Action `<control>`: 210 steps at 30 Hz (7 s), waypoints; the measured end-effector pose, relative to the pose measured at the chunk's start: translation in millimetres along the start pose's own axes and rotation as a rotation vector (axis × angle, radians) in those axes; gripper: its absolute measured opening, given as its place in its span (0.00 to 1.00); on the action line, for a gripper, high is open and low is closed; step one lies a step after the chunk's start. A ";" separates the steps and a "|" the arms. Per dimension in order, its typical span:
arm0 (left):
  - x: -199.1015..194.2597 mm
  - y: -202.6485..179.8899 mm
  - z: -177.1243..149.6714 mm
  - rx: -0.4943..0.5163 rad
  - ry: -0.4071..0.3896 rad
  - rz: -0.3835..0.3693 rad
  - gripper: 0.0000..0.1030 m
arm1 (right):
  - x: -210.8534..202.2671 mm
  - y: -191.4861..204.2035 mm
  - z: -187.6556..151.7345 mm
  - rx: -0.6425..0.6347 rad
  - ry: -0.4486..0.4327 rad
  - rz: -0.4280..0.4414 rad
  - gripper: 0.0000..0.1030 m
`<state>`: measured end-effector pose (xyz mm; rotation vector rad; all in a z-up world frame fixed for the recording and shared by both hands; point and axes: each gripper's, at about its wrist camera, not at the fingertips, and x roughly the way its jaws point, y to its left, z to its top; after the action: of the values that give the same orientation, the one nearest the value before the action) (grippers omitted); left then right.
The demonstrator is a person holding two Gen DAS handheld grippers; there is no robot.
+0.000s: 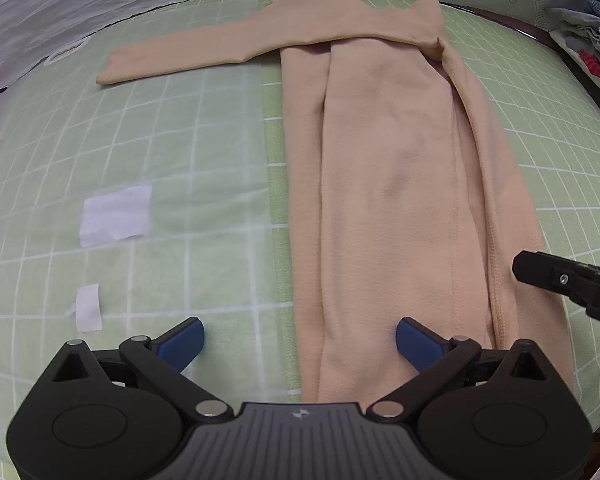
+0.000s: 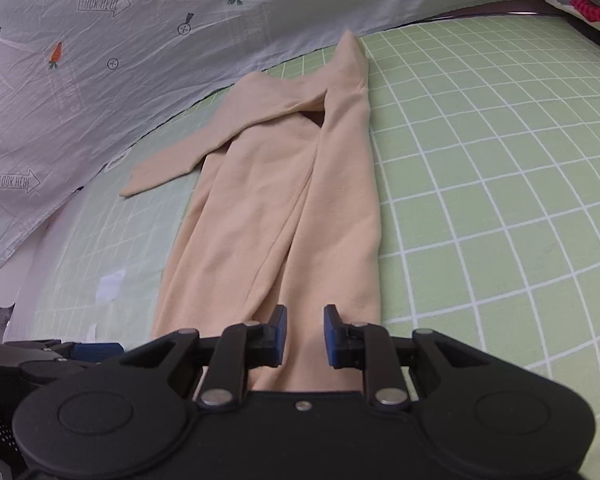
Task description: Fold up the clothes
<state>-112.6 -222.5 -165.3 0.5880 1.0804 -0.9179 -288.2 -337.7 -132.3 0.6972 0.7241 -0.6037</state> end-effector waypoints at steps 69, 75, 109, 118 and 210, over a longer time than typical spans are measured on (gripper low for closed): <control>-90.7 164.5 203.5 -0.476 -0.589 0.096 0.09 | 107.2 -17.8 250.8 -0.132 -0.309 0.002 0.07; -61.9 182.9 194.1 -0.518 -0.515 0.165 0.09 | 148.7 -7.1 257.5 -0.186 -0.243 -0.031 0.06; 5.2 205.1 131.1 -0.617 -0.240 0.141 0.14 | 94.7 34.5 141.4 -0.165 -0.161 -0.244 0.30; -26.0 209.2 93.6 -0.573 -0.266 0.093 0.22 | 54.4 48.5 82.6 -0.214 -0.182 -0.239 0.21; -5.3 6.0 124.8 -0.023 -0.247 -0.256 0.17 | 9.3 -40.8 93.8 0.010 -0.246 -0.488 1.00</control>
<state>-48.2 -316.1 -113.0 0.3103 0.9540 -1.1656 -275.4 -435.0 -102.2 0.4416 0.6618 -1.1194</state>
